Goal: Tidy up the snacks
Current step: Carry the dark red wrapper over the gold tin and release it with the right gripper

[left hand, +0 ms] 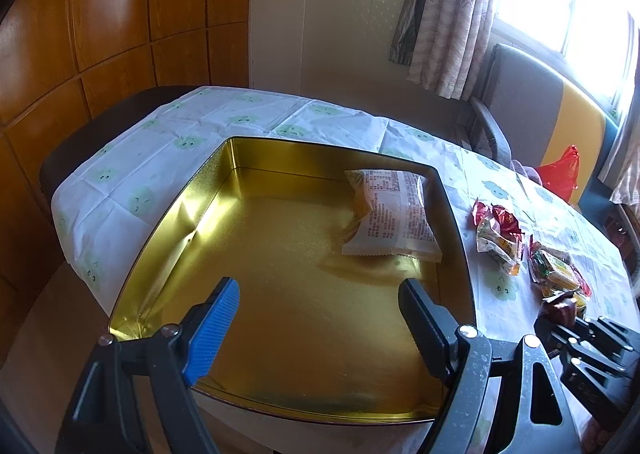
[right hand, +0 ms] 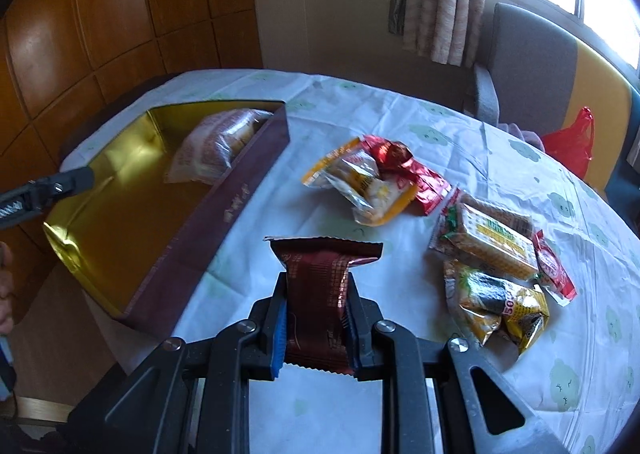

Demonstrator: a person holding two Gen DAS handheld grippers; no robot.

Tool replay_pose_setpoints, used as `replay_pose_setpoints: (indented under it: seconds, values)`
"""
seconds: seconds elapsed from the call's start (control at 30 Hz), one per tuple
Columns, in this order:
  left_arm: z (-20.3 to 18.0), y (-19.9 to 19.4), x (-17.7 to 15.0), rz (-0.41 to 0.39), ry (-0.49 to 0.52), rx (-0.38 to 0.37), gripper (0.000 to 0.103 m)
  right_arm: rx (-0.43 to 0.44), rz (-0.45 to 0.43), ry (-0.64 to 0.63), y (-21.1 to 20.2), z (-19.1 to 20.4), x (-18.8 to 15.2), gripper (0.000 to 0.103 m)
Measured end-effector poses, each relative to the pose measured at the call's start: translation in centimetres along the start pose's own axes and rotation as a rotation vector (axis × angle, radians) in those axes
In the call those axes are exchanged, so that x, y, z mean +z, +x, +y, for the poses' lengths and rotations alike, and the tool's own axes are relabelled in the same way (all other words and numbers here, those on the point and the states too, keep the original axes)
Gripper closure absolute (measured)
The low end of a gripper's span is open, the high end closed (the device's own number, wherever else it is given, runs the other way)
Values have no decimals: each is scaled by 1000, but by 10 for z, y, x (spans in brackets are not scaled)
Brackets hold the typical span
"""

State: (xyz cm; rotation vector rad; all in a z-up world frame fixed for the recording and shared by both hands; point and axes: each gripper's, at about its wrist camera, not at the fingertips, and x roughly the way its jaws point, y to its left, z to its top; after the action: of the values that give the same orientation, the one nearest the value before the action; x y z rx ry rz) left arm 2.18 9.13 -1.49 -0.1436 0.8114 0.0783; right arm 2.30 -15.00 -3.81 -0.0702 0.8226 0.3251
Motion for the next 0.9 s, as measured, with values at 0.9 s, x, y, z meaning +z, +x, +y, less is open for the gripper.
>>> replay_pose_setpoints:
  seconds: [0.9]
  values:
    - [16,-8,9,-73,-14,70,21,217,-42,-110,-7,86,39,80]
